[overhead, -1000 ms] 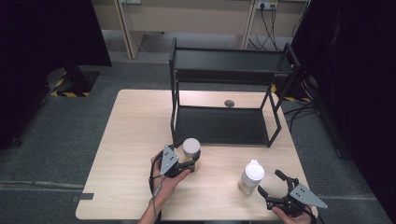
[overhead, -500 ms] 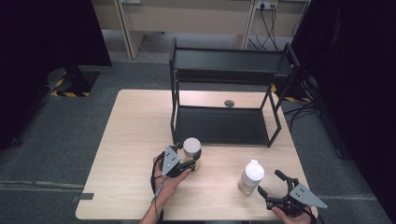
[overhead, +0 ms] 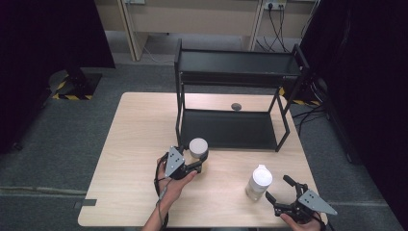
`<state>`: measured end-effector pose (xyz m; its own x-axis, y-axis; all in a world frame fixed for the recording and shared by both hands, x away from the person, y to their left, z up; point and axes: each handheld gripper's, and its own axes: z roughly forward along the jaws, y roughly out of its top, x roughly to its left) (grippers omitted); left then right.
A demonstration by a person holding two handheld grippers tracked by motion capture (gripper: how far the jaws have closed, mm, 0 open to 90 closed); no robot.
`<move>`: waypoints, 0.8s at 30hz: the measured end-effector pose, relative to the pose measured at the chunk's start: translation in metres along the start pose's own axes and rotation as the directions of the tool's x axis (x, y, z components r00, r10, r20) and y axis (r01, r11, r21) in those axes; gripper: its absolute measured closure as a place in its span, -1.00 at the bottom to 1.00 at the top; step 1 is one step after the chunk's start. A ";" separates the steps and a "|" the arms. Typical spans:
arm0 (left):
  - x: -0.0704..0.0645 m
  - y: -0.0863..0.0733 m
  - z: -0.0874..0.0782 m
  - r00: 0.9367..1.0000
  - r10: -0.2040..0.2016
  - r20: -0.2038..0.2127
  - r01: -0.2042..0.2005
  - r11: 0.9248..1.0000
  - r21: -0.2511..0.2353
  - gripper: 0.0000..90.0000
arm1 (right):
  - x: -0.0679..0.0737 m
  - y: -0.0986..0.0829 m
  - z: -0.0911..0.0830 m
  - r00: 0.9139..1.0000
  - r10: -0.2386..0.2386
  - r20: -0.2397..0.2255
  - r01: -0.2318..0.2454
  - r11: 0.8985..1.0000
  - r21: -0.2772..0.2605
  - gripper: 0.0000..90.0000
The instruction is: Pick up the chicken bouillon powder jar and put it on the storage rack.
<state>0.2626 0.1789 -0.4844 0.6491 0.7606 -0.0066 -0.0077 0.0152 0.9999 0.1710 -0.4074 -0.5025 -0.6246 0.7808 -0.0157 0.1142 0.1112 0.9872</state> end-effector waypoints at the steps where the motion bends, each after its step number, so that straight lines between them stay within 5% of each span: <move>1: 0.001 0.002 0.000 1.000 0.001 0.000 -0.001 1.000 -0.001 -0.26 | 0.000 0.000 0.000 1.000 0.001 0.000 -0.001 1.000 0.000 -0.84; 24: 0.002 0.039 0.004 0.999 0.016 -0.048 -0.018 0.999 -0.045 -0.26 | 0.000 -0.001 0.000 1.000 0.007 0.002 -0.007 1.000 -0.004 -0.85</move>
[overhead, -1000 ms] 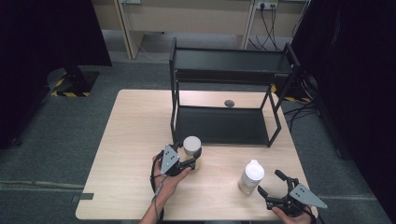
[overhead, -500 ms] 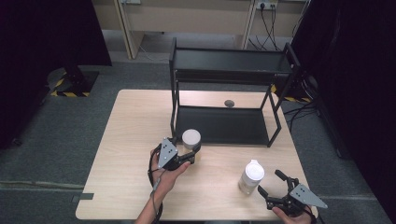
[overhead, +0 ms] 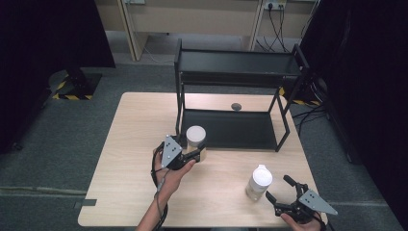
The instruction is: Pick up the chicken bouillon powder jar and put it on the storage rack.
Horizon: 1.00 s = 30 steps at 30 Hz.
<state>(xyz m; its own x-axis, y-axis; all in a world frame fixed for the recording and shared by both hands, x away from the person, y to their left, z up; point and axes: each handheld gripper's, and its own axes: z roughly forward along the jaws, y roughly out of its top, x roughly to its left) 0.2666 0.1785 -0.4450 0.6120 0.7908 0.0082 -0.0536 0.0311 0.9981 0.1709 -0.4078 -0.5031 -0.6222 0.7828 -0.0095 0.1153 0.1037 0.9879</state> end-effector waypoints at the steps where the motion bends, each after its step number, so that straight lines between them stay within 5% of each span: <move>1: 0.000 0.001 0.000 1.000 0.002 -0.003 -0.002 1.000 -0.001 -0.26 | 0.000 0.000 0.000 1.000 0.001 0.000 -0.001 1.000 0.000 -0.84; 30: 0.002 0.035 0.014 0.999 -0.005 -0.042 0.004 0.999 -0.039 -0.26 | 0.000 0.000 0.000 1.000 0.004 0.002 -0.004 1.000 -0.001 -0.85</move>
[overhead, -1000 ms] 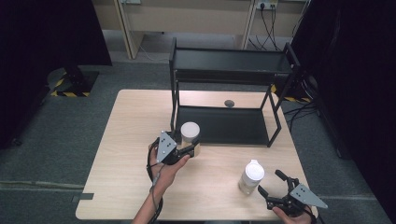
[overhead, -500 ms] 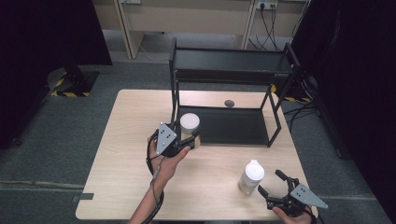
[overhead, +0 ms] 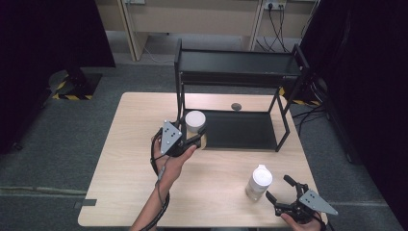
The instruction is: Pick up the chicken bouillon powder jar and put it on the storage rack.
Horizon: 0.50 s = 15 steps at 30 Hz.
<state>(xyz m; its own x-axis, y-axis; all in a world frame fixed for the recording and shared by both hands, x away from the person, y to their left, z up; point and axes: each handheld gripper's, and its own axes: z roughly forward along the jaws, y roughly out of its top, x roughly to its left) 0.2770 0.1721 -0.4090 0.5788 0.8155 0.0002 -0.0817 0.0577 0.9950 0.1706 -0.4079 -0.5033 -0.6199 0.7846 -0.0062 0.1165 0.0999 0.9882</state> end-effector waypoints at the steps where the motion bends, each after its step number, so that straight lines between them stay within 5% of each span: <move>1: 0.000 0.001 0.000 1.000 -0.005 0.000 0.005 1.000 -0.004 -0.26 | 0.000 0.000 0.000 1.000 0.000 0.000 0.000 1.000 0.000 -0.85; 15: 0.004 0.020 0.008 1.000 -0.005 -0.017 0.005 1.000 -0.021 -0.26 | 0.000 0.000 0.000 1.000 0.003 0.002 -0.003 1.000 0.000 -0.85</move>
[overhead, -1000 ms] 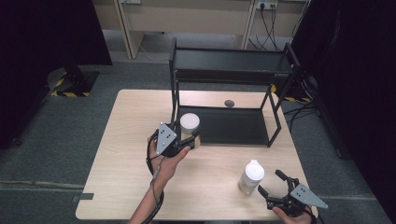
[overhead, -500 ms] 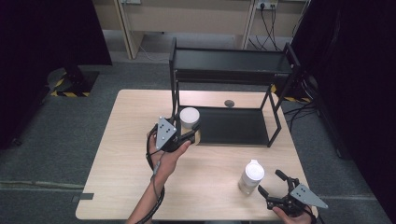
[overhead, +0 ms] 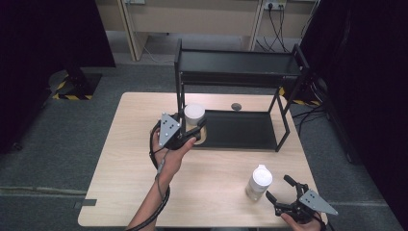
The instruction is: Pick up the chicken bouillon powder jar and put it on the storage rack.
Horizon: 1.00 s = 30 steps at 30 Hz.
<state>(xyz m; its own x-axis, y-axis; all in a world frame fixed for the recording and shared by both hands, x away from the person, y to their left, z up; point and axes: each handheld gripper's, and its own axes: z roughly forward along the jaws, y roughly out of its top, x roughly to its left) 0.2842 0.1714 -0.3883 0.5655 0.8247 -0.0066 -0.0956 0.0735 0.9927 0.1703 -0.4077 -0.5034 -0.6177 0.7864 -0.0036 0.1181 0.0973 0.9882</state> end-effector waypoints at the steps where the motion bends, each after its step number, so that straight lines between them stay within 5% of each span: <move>1: 0.000 0.001 0.001 1.000 0.000 -0.002 0.000 1.000 -0.003 -0.26 | 0.000 0.000 0.000 1.000 -0.001 0.000 0.001 1.000 0.000 -0.85; 30: 0.002 0.024 0.020 1.000 -0.008 -0.027 0.008 1.000 -0.020 -0.26 | 0.000 -0.001 0.000 1.000 0.003 0.000 -0.003 1.000 -0.003 -0.85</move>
<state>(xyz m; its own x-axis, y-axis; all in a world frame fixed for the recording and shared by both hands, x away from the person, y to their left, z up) 0.2991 0.1638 -0.3624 0.5436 0.8391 -0.0181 -0.1074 0.0909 0.9900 0.1701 -0.4083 -0.5039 -0.6173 0.7868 -0.0008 0.1175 0.0932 0.9887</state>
